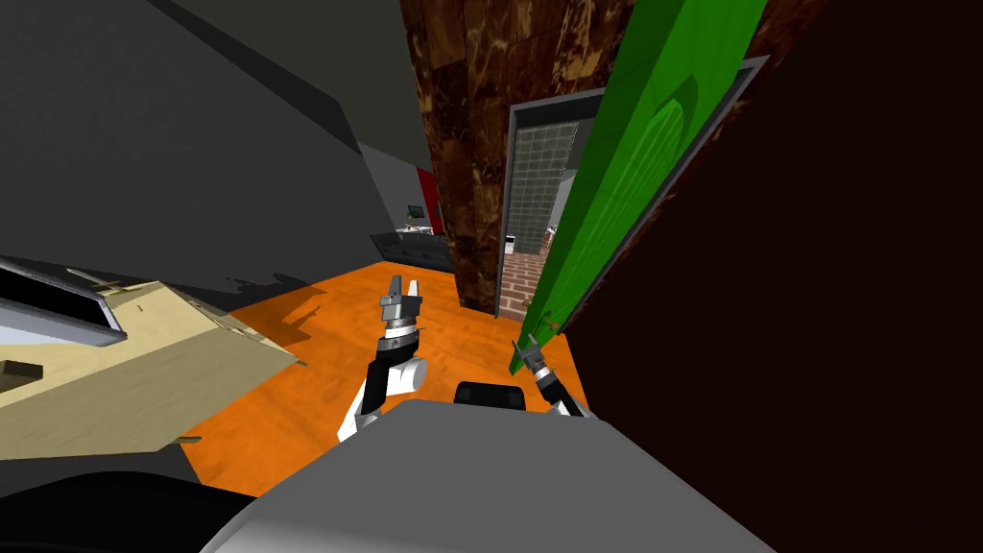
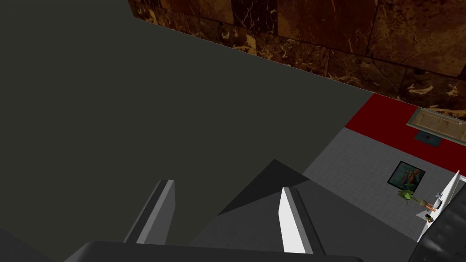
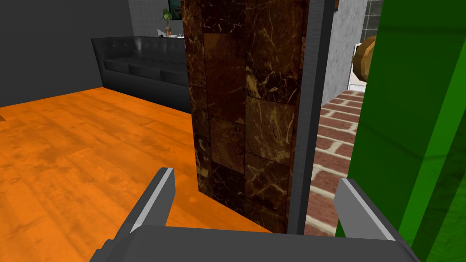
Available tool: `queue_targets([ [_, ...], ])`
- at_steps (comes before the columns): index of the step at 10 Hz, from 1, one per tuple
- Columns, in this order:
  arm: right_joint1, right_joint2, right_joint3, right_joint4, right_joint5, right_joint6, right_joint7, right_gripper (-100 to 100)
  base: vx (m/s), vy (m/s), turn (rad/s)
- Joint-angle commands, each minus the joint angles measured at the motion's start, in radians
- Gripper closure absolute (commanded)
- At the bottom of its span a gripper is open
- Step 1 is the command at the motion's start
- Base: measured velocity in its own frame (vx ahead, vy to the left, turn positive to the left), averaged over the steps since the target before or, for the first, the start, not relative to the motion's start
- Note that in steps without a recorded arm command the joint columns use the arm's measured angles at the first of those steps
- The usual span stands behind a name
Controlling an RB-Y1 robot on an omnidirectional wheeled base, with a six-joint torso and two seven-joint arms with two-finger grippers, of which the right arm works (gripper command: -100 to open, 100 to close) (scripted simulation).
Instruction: Pull the door open
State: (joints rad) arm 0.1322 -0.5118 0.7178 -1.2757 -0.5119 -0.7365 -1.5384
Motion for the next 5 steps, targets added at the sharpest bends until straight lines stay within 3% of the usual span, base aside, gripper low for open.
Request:
queue_targets([
  [1,-0.022,0.020,0.001,-0.002,0.015,0.031,-0.005,-100,-0.027,-0.003,-0.174],
  [5,-0.087,0.078,0.009,0.016,0.055,0.094,-0.020,-100,-0.029,-0.016,-0.155],
])
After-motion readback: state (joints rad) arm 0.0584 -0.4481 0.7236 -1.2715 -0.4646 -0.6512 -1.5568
